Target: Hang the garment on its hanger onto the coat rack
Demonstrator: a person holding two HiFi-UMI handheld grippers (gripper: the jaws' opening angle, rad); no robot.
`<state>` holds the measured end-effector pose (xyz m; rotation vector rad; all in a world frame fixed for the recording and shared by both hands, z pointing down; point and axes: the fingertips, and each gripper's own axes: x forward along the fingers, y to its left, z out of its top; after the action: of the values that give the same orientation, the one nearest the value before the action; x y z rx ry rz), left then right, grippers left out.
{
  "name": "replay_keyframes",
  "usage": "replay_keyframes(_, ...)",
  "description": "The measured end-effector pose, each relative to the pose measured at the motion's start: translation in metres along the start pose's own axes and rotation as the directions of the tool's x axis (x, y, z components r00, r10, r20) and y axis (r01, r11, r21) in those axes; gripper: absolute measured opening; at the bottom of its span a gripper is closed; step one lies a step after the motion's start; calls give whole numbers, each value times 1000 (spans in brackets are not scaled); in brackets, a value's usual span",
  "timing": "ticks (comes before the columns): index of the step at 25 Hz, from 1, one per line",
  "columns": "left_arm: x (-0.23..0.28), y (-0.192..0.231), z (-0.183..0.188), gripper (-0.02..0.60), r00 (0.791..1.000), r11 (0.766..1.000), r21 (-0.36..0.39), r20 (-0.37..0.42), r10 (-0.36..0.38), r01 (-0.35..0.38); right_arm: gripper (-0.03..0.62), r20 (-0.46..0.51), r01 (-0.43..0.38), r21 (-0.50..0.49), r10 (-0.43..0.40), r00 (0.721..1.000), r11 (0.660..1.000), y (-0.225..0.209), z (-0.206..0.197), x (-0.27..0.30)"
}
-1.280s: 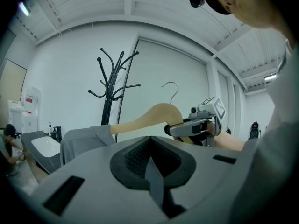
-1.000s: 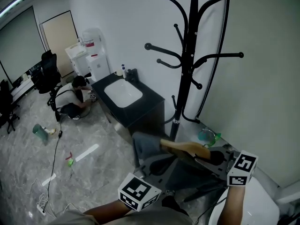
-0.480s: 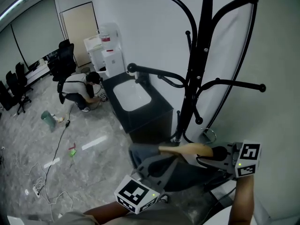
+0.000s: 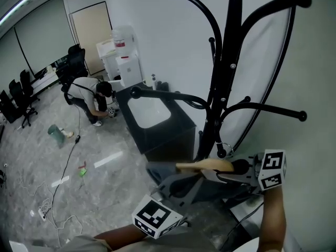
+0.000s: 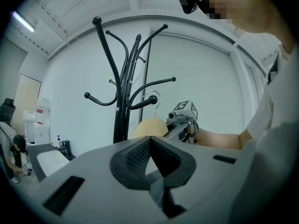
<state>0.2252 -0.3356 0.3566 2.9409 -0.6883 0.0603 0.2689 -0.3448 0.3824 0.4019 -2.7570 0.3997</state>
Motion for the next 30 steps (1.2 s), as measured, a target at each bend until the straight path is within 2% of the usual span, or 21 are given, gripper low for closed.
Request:
replay_keyframes(6, 5, 16, -5, 5, 1000, 1000, -16, -10, 11, -12, 61, -27, -44, 49, 45, 999, 998, -22, -16, 13)
replay_keyframes(12, 11, 31, -12, 5, 1000, 999, -35, -23, 22, -22, 63, -3, -36, 63, 36, 999, 997, -50, -21, 18)
replay_keyframes(14, 14, 35, -14, 5, 999, 999, -42, -29, 22, -23, 63, 26, -10, 52, 9, 1000, 999, -62, -18, 18)
replay_keyframes(17, 17, 35, -14, 5, 999, 999, -48, -35, 21, -23, 148, 54, 49, 45, -51, 997, 998, -76, -13, 14)
replay_keyframes(19, 20, 36, -16, 5, 999, 998, -52, -39, 18, -20, 171, 50, 91, 20, -92, 995, 996, -81, -13, 12)
replay_keyframes(23, 28, 36, -20, 5, 999, 998, -63, -48, 7, -10, 180, 45, 161, -39, -159, 986, 986, -81, -10, 2)
replay_keyframes(26, 36, 31, -22, 5, 999, 998, -70, -50, -5, 2, 181, 91, 210, -70, -204, 975, 975, -74, 3, -19)
replay_keyframes(30, 42, 25, -24, 5, 998, 997, -77, -54, -22, 17, 179, 164, 322, -82, -306, 938, 943, -63, 16, -36)
